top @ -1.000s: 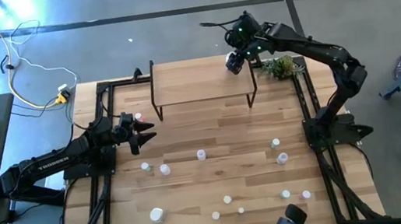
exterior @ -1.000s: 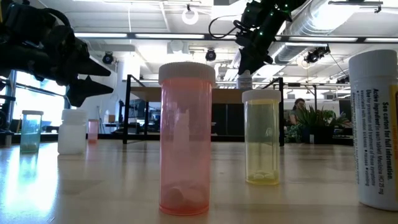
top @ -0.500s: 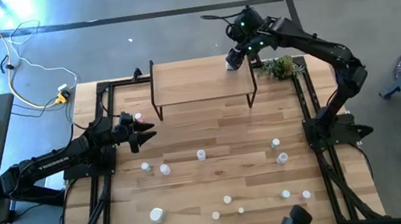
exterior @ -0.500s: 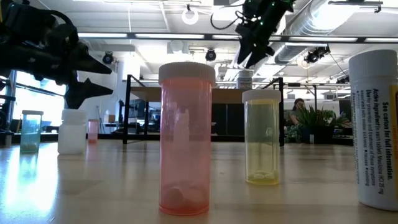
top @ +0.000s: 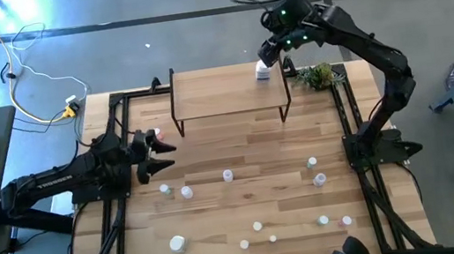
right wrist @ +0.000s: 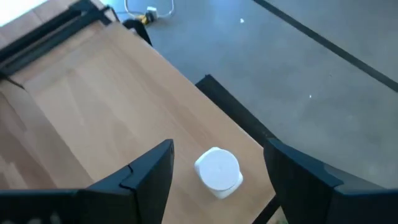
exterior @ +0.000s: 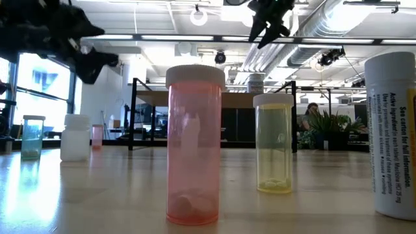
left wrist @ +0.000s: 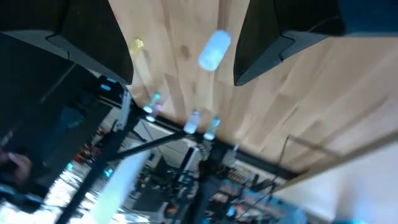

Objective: Pick and place medicine bottles onto shelf by color
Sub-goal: Put the left transparent pill bottle on the shelf

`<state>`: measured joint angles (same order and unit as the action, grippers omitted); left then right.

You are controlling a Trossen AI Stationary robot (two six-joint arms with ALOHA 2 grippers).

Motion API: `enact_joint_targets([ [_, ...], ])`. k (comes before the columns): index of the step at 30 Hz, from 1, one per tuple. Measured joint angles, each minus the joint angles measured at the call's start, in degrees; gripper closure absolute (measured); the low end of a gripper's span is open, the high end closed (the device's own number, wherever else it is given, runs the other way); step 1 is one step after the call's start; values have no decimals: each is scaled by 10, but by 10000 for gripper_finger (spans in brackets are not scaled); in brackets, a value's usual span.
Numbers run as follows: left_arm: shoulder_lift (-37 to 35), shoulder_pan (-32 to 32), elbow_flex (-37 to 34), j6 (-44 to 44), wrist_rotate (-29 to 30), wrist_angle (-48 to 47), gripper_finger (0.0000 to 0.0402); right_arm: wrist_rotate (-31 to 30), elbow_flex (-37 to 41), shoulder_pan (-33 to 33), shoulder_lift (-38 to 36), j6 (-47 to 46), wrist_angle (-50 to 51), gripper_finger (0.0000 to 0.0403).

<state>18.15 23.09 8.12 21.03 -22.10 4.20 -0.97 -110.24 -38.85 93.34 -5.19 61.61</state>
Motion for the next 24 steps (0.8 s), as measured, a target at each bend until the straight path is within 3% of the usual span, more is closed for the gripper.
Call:
enact_joint_targets([
  [7,25,-58,40,-68,9,-42,135,0,-22,0,0,-4,1,162],
  [14,84,-116,68,-144,56,-92,135,1,-22,0,0,-25,4,162],
  [24,175,-181,84,-148,86,-92,135,1,-22,0,0,-25,4,162],
])
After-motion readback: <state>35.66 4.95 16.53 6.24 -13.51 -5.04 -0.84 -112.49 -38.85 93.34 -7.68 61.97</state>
